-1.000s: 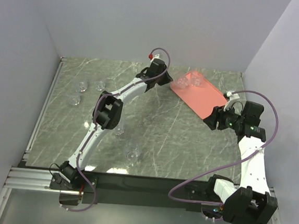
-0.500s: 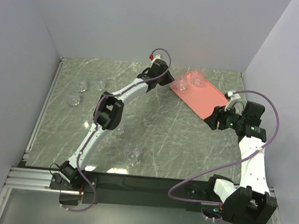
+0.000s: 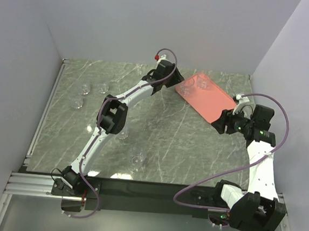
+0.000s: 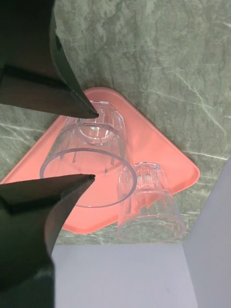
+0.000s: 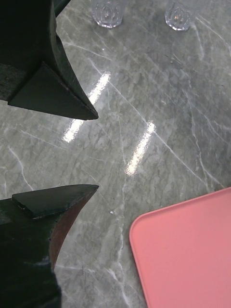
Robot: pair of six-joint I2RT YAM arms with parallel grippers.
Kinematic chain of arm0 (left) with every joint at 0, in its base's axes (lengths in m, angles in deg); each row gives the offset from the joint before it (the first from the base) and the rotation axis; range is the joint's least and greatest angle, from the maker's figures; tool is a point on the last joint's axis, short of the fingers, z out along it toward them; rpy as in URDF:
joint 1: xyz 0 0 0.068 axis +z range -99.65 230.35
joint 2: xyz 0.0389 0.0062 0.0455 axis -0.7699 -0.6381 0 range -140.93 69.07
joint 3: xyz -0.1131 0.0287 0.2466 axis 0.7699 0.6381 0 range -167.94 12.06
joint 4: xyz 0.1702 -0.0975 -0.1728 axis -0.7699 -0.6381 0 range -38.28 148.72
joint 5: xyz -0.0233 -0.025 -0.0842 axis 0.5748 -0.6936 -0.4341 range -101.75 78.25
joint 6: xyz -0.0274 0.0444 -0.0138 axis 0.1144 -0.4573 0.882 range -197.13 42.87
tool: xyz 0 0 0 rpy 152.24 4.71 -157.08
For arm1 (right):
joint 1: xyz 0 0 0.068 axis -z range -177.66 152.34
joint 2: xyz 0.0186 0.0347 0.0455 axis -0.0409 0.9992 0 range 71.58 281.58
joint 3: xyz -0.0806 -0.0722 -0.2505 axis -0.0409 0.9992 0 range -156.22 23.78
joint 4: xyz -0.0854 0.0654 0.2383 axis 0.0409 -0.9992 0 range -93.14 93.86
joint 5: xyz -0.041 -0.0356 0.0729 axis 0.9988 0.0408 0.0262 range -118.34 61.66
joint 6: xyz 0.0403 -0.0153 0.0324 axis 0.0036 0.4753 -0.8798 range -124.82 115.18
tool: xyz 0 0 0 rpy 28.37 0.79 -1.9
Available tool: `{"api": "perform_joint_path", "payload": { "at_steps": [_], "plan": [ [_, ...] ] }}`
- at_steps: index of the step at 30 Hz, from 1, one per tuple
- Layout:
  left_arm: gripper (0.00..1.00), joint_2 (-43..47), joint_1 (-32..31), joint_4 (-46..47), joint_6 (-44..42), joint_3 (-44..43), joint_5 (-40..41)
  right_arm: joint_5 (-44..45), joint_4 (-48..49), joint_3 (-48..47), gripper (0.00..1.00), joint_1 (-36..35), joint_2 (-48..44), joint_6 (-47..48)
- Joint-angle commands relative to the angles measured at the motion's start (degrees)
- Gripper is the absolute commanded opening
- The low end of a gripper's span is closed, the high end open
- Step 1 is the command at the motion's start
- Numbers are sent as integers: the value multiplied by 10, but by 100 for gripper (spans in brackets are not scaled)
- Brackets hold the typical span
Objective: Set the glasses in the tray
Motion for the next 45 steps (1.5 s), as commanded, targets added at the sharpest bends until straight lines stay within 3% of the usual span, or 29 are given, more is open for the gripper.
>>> {"api": "perform_joint_path", "payload": {
  "at_steps": [1, 11, 16, 20, 30, 35, 41, 45],
  "plan": [
    [59, 18, -1, 42, -28, -19, -7, -10, 19, 6, 63, 7, -17, 3],
    [75, 163, 38, 122, -90, 97, -71, -65, 8, 15, 63, 9, -31, 40],
    [87, 273, 55, 156, -159, 245, -82, -153, -43, 15, 63, 5, -31, 130],
    [89, 394, 58, 156, -220, 384, -61, -184, -82, 4, 64, -24, -7, 172],
    [95, 718, 67, 143, -345, 709, 83, -90, -140, -83, 64, -276, 88, 177],
    [99, 879, 81, 108, -373, 840, 163, -25, -115, -111, 64, -423, 151, 118],
    [99, 1021, 89, 25, -392, 908, 247, 69, -48, -143, 64, -549, 234, 16],
    [99, 1090, 89, -22, -402, 939, 296, 98, -18, -190, 64, -594, 280, -58]
  ]
}}
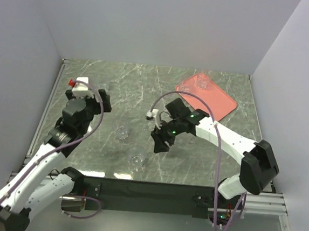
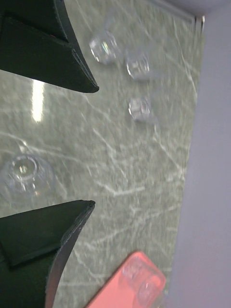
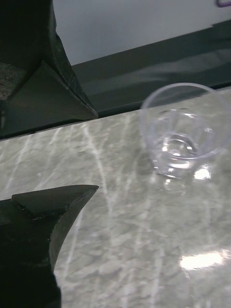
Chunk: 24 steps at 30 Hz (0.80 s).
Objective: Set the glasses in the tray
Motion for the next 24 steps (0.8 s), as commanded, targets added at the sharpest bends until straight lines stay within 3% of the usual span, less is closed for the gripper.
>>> {"api": "perform_joint_path", "payload": {
  "at_steps": [1, 8, 16, 24],
  "plan": [
    [99, 54, 2, -59, -24, 26, 70, 49, 58, -61, 64, -38, 36, -97],
    [99, 103, 3, -57, -18, 48, 76, 78, 78, -101, 63, -94, 102, -202],
    [99, 102, 3, -64, -25, 47, 81, 151, 70, -114, 61, -133, 138, -204],
    [99, 104, 3, -63, -28, 46, 74, 211, 64, -108, 40, -150, 151, -186]
  ]
}}
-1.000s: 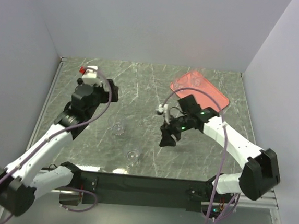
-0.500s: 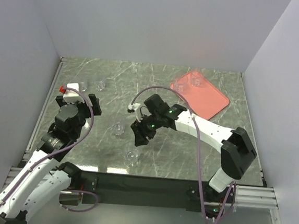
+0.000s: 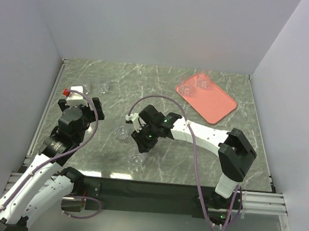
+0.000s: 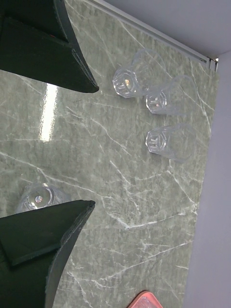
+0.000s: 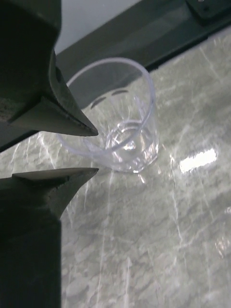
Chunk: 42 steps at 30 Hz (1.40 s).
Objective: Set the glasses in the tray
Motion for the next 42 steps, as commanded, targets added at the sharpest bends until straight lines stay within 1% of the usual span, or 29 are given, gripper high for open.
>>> {"api": "perform_joint_path", "payload": {
  "at_steps": [1, 3, 4, 6, 7, 9, 10, 12, 13, 16, 17, 20, 21, 23, 24, 27, 28, 30, 31, 34, 42],
  "plan": [
    [99, 6, 3, 10, -9, -6, 3, 39, 1, -16, 37, -11, 13, 6],
    [99, 5, 3, 9, -9, -5, 3, 43, 0, -16, 33, -14, 18, 8],
    [99, 6, 4, 9, -9, -6, 3, 51, -2, -18, 27, -14, 20, 11],
    [99, 7, 4, 8, -9, -7, 3, 62, -7, -23, 21, -15, 21, 13],
    [99, 8, 4, 8, -9, -6, 2, 66, -9, -25, 12, -14, 20, 17],
    [99, 10, 3, 8, -9, -6, 3, 72, -16, -29, 4, -14, 15, 36],
    [99, 10, 3, 8, -9, -6, 2, 70, -22, -31, 0, -14, 11, 67],
    [99, 13, 3, 7, -9, -5, 1, 67, -42, -39, 0, -5, 4, 95],
    [99, 14, 3, 8, -9, -6, 1, 56, -52, -45, 0, 2, -2, 131],
    [99, 19, 3, 8, -10, -6, -1, 15, -81, -59, 0, 52, -20, 169],
    [99, 18, 3, 8, -10, -5, -2, 3, -90, -66, 0, 92, -23, 175],
    [99, 20, 3, 9, -10, -5, -5, -26, -93, -76, 0, 156, -44, 181],
    [99, 20, 3, 8, -10, -6, -8, -27, -93, -80, 0, 200, -46, 181],
    [99, 19, 4, 9, -10, -5, -10, -30, -88, -89, 0, 240, -56, 176],
    [99, 20, 3, 9, -11, -5, -11, -29, -86, -91, 0, 281, -60, 173],
    [99, 19, 4, 9, -11, -6, -14, -9, -68, -101, 0, 335, -68, 166],
    [99, 18, 4, 9, -11, -6, -14, 0, -56, -103, 0, 368, -66, 158],
    [99, 19, 4, 9, -12, -6, -15, 15, -49, -118, 0, 398, -60, 149],
    [99, 19, 4, 9, -12, -6, -14, 18, -44, -124, 0, 432, -49, 135],
    [99, 20, 4, 9, -12, -5, -15, 23, -28, -157, 0, 487, -22, 106],
    [99, 16, 4, 9, -12, -5, -16, 65, -21, -255, 0, 579, 74, 37]
  ]
}}
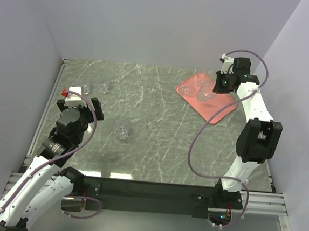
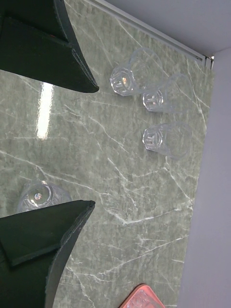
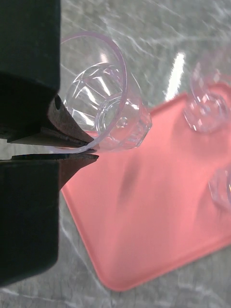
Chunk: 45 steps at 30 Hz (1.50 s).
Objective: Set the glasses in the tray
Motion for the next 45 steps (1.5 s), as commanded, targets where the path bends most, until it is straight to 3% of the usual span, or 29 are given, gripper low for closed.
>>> {"api": "perform_joint_path", "payload": {
  "at_steps": [1, 19, 41, 43, 45],
  "plan": [
    [99, 2, 3, 10, -13, -5, -9, 26, 21, -49, 0, 25, 32, -57],
    [99, -7, 6, 9, -15, -4, -11, 146, 0, -248, 0, 57, 202, -171],
    [99, -24, 11, 11, -18, -6, -18, 161, -1, -308, 0, 57, 289, -169],
    [99, -27, 13, 11, -18, -6, -19, 162, -2, -313, 3, 57, 292, -167],
    [99, -27, 13, 11, -18, -5, -20, 165, -1, -314, 13, 57, 294, -165]
  ]
}}
